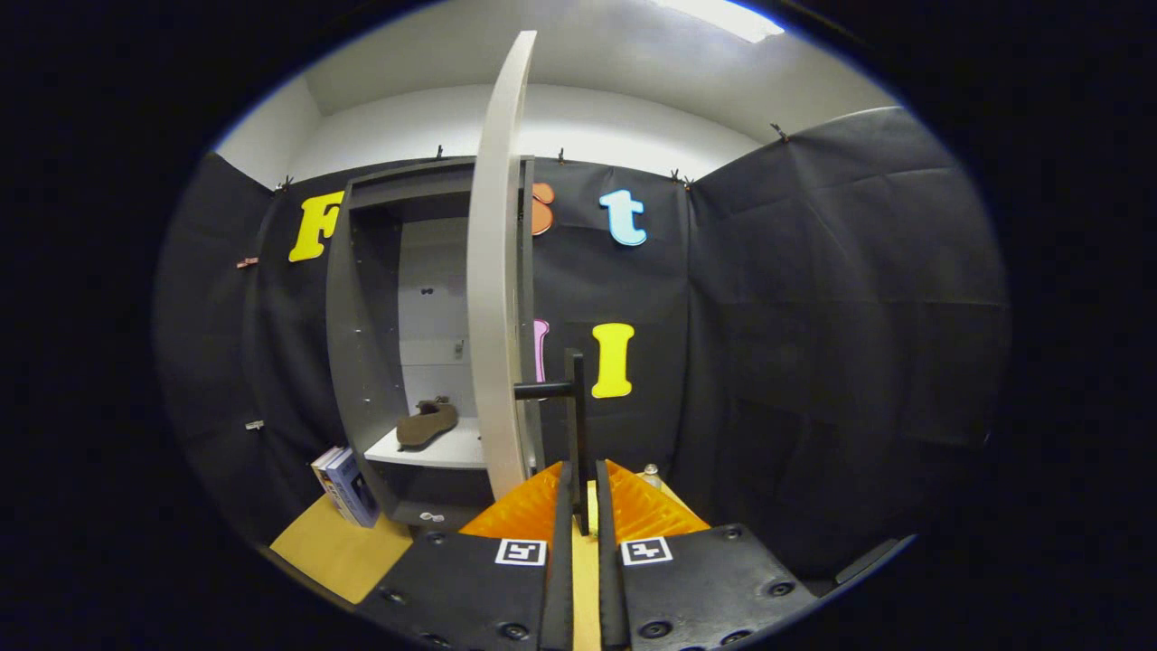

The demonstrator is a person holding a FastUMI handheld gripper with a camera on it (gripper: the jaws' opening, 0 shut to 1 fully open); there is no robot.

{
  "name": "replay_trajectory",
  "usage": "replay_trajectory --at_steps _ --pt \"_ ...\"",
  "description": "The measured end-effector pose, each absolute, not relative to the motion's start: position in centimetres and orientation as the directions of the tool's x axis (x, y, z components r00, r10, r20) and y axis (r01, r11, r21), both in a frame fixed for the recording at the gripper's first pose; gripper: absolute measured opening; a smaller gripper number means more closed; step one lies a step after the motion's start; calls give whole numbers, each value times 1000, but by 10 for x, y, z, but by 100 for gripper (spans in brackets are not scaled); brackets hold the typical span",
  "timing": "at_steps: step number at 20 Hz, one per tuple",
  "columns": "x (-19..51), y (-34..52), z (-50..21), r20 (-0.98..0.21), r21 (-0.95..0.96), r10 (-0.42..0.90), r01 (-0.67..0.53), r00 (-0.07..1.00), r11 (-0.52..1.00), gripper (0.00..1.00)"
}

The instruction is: Open the shoe cabinet door, grab the shoes and put them into the shoe cabinet, then close the shoe cabinet door.

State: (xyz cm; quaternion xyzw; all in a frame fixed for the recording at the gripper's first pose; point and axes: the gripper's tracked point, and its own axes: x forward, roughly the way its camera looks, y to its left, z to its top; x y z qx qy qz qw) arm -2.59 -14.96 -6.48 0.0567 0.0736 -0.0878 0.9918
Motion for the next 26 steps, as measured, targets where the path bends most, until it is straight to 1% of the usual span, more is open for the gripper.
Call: replay_trajectory --at_steps 1,2,4,6,8,12,16,19,22,24,26 --pt "-34 -147 -62 -156 100 -162 179 974 979 28" --pt "-44 -146 -61 -155 95 -169 185 973 978 38" --pt "-57 -124 -53 -143 98 -139 154 980 983 57" --pt "-66 -86 -60 -159 85 -75 90 984 992 78" --pt "-68 -47 -81 -205 76 2 14 979 997 99" --pt "-74 45 -157 -373 167 179 -124 911 978 99" --pt "-74 126 -260 -535 272 301 -177 789 946 99" --pt "-77 161 -340 -643 306 347 -186 682 934 99" --pt "-76 192 -416 -713 317 362 -184 601 930 99" --pt "-67 206 -461 -740 331 361 -160 567 930 99" --pt "-54 215 -497 -749 320 341 -141 567 937 98"
